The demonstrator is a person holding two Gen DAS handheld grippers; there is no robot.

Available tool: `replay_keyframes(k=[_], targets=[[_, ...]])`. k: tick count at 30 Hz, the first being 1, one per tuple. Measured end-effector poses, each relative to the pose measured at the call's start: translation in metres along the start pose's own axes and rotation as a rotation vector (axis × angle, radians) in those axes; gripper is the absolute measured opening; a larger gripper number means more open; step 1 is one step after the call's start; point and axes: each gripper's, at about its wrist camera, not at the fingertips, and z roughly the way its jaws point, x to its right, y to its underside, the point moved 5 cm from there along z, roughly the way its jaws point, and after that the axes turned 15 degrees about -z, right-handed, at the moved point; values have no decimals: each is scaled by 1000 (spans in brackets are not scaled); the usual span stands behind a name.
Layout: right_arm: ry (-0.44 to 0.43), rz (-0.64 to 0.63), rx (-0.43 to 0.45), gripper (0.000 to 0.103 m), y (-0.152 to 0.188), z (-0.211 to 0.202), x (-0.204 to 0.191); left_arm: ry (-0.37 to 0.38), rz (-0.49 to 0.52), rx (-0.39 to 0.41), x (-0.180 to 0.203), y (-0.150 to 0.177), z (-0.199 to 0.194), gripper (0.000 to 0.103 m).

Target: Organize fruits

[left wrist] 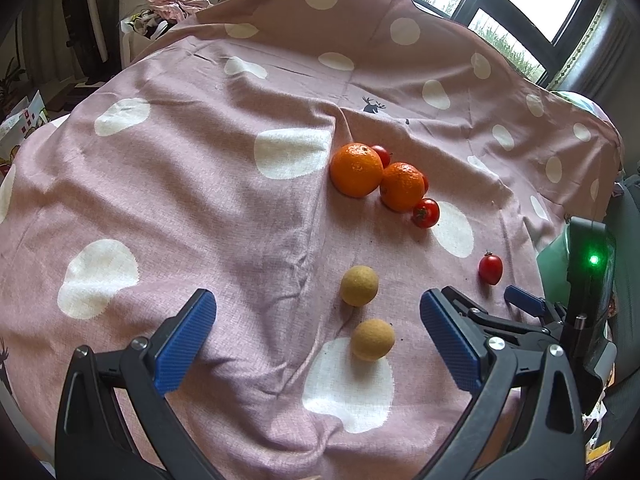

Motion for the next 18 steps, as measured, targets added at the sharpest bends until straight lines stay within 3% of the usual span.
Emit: replay_keyframes(k=[18], targets=[[0, 0, 0, 102, 0, 0, 0, 29, 25, 4, 6, 0, -7, 102]])
